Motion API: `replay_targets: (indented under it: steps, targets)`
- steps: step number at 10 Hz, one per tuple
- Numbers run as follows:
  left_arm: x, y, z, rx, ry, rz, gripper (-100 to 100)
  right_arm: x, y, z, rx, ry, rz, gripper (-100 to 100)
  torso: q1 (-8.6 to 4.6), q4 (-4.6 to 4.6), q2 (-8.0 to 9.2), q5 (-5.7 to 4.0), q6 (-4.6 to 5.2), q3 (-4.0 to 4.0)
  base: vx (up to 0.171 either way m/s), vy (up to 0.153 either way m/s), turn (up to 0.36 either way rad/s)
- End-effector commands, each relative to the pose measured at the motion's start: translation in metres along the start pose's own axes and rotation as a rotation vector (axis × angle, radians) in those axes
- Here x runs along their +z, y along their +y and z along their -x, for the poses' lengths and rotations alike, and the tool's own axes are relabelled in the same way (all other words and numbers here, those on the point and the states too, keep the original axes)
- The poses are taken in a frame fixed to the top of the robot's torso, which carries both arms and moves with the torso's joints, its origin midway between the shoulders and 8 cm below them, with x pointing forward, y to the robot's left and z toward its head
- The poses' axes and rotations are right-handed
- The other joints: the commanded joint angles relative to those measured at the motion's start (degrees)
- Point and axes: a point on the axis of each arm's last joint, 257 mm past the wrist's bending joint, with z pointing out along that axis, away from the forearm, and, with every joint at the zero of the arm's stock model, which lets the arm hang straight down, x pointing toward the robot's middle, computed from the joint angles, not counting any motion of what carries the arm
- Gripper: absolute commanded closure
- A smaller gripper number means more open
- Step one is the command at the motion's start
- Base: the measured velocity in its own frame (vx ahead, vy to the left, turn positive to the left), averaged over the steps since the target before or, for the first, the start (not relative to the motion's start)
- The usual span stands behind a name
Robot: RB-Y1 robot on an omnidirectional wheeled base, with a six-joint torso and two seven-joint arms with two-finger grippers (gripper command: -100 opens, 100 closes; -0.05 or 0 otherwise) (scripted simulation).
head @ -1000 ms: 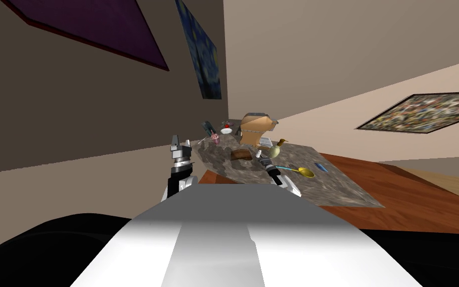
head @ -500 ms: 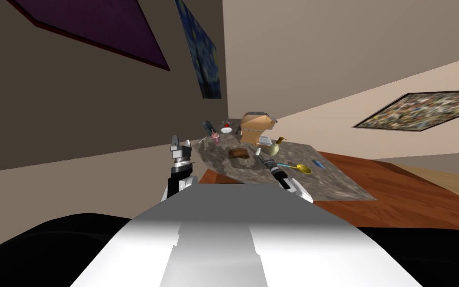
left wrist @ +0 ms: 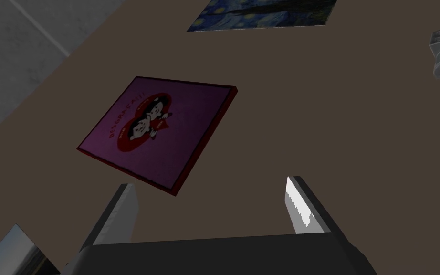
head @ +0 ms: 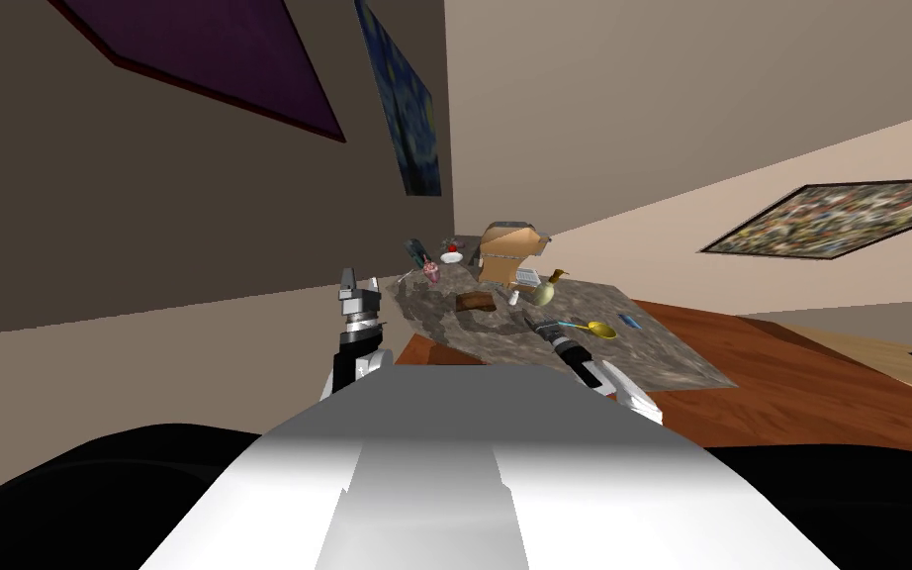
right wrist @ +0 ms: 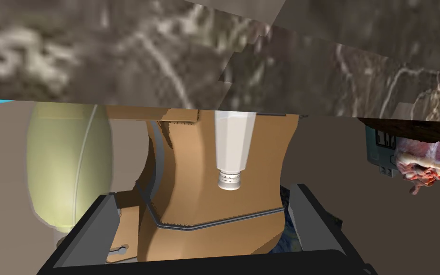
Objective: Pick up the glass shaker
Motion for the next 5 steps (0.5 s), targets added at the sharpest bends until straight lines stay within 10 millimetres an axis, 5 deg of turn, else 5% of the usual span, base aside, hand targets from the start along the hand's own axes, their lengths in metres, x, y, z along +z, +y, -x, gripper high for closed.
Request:
replay_targets:
  steps: [1, 5]
  targets:
    - [0.0, 0.0, 0.0, 0.0, 0.0, 0.0, 0, -0.01, -0.01, -0.002, -0.009, 0.028, 0.007, -100, 0.0, 0.0, 0.0, 0.0, 0.0, 0.0, -0.06, 0.038, 0.014]
    - [0.0, 0.0, 0.0, 0.0, 0.0, 0.0, 0, -0.036, -0.034, -0.01, -0.025, 0.107, 0.019, -100, 0.02, -0.01, -0.07, 0.0, -0.02, -0.03, -0.048, 0.042, 0.035]
